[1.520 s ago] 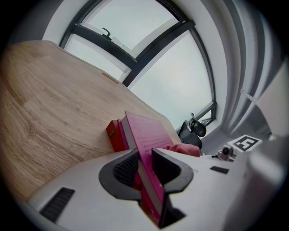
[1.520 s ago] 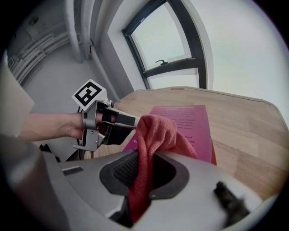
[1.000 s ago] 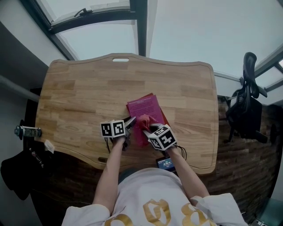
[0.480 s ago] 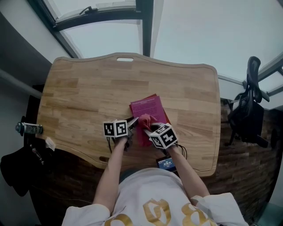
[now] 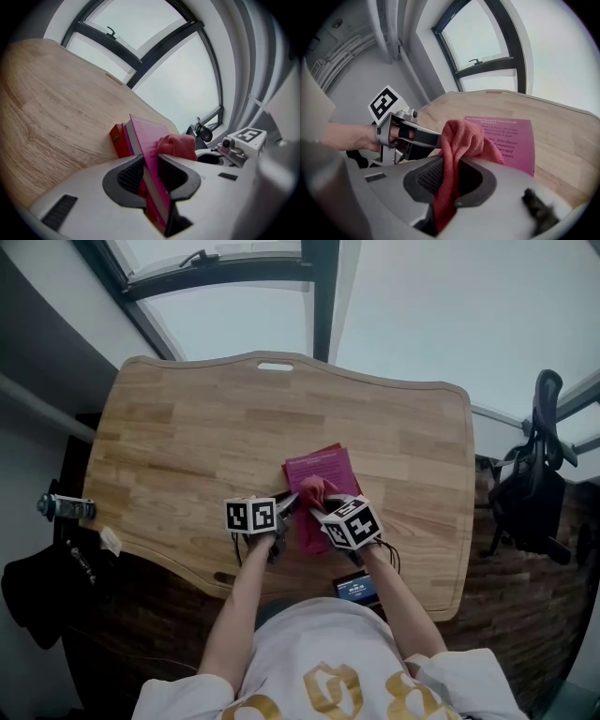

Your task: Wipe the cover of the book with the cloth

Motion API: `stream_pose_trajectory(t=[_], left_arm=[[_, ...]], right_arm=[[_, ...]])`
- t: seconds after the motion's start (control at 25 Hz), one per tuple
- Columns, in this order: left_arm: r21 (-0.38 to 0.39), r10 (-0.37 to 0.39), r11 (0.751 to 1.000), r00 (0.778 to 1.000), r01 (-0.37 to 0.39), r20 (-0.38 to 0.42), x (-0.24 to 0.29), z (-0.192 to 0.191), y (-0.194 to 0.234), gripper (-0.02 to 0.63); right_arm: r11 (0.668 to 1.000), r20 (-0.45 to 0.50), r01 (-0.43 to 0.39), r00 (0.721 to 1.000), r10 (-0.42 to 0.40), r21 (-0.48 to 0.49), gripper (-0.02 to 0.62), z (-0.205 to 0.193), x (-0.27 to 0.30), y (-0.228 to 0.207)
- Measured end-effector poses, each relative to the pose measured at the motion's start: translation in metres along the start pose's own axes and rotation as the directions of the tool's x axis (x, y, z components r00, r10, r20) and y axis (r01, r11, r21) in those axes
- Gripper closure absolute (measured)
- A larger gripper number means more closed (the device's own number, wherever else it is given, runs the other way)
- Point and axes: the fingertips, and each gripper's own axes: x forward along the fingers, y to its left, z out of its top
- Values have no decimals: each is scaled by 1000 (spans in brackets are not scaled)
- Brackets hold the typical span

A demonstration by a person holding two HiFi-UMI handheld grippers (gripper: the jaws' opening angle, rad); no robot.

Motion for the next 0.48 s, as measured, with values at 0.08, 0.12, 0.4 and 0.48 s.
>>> stream_pose_trajectory(t=[0.08,0.12,0.4,0.48], left_arm=[[-1,-2,1000,1000,2,-4,0,0,0,509],[-1,-2,1000,1000,2,-6,0,0,-1,509],[-5,-2,1000,1000,2,-13,0,0,0,509],[-5,-3,1000,1000,3,-15,0,0,0,509]], right_arm=[[1000,-4,-1,1000,1,-7,526,3,1,-3],[1000,-6,-3,1000,3,-10,526,4,2,-4],[1000,-9,-7,1000,7,-21,526,14,6,-10],[1000,-11,-6,1000,6,-24,526,16,7,-11]])
